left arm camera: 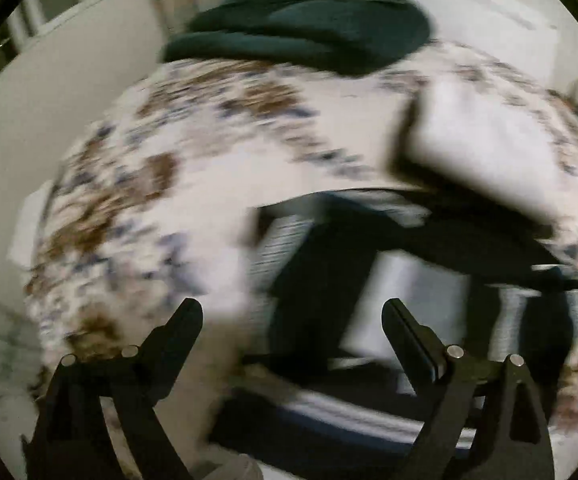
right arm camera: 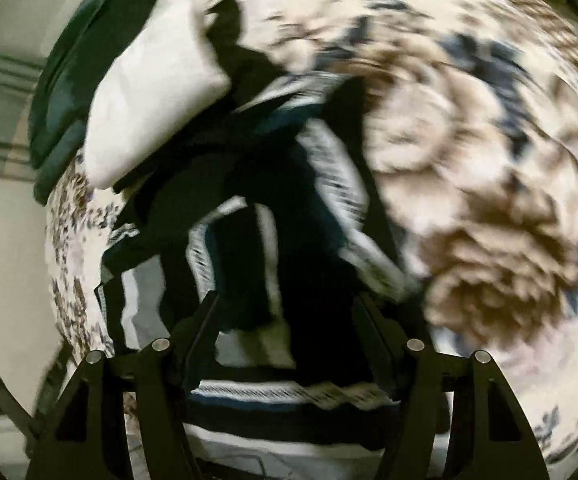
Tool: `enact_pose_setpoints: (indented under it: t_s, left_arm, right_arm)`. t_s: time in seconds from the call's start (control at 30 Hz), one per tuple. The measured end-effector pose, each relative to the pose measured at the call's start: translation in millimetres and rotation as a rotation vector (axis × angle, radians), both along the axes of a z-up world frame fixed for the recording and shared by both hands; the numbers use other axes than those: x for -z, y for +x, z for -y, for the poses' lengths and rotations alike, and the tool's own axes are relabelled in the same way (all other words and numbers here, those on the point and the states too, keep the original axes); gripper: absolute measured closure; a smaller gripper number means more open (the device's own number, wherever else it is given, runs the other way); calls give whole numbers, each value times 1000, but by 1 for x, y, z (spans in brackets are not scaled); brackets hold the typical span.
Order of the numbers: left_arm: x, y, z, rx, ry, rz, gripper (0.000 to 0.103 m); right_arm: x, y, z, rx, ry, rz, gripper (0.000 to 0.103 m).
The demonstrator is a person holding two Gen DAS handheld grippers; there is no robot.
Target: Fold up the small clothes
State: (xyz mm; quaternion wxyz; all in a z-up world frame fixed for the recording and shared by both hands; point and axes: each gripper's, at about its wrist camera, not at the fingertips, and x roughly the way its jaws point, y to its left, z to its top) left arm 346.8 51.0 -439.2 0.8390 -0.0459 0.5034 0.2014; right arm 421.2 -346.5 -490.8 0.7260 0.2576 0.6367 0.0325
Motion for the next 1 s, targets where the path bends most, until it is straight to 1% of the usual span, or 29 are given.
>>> enact_pose_setpoints:
  t_s: [0.03,0.07,0.13,0.17,0.2,0.23,0.27,0.3,0.4,0.5,0.53,0.6,0.67,0.7,0.73,0.8,0.87,0.9,1.0]
  left_arm:
    - [5,-4,-8,-17,9,-15,11]
    - [12,-11,-23,-49,18,-41,11]
    - [23,-22,-44,-103,14,-68,11]
    - [27,-26,-51,-118,9,-76,11]
    - [31,-28,-54,-130,2,-87,11]
    - [36,-31,-58,-144,-8,-97,11]
    - [41,-34,-61,-154,-23,-100,11]
    - [44,-33,-61,-157,-33,-101,11]
    - [53,-28,-61,-159,-64,-102,11]
    - [59,-19,-62,-147,-92,-101,11]
    - [61,-16,-63,-145,-99,-100,11]
    - [67,-8,-62,-141,-123,-106,11]
    - [72,-2,-61,-137,-139,-110,11]
    - [73,1,-60,-131,-147,-114,11]
    - [74,2,-60,-127,-152,-116,11]
    - [73,2,-57,-116,-177,-119,11]
    - [68,-5,-55,-118,-234,-125,11]
    - [65,-10,-54,-123,-278,-122,11]
    - [58,-22,-51,-142,-397,-105,12]
  right_arm:
    - [5,10,-10,-17,-10,3,35]
    - [13,19,-20,-32,-21,-10,35]
    - [33,35,-36,-45,-32,-49,35]
    - [43,42,-42,-50,-29,-67,38]
    - [50,46,-46,-53,-27,-82,53]
    - [60,51,-53,-65,-36,-118,67]
    - [63,52,-56,-72,-42,-129,92]
    - [62,50,-56,-68,-49,-121,96]
    - [32,44,-46,-34,-101,-46,98]
    - [9,39,-21,32,-145,-26,98]
    - [4,39,-14,45,-166,-25,98]
    - [3,44,0,50,-206,-53,98]
    - [13,50,13,64,-214,-111,96]
    - [16,52,15,66,-203,-127,88]
    - [16,54,17,73,-188,-147,84]
    - [6,52,16,74,-150,-120,65]
    - [-6,41,12,68,-120,-92,56]
    - [-9,35,12,68,-108,-89,56]
    - [-7,5,9,89,-15,-118,56]
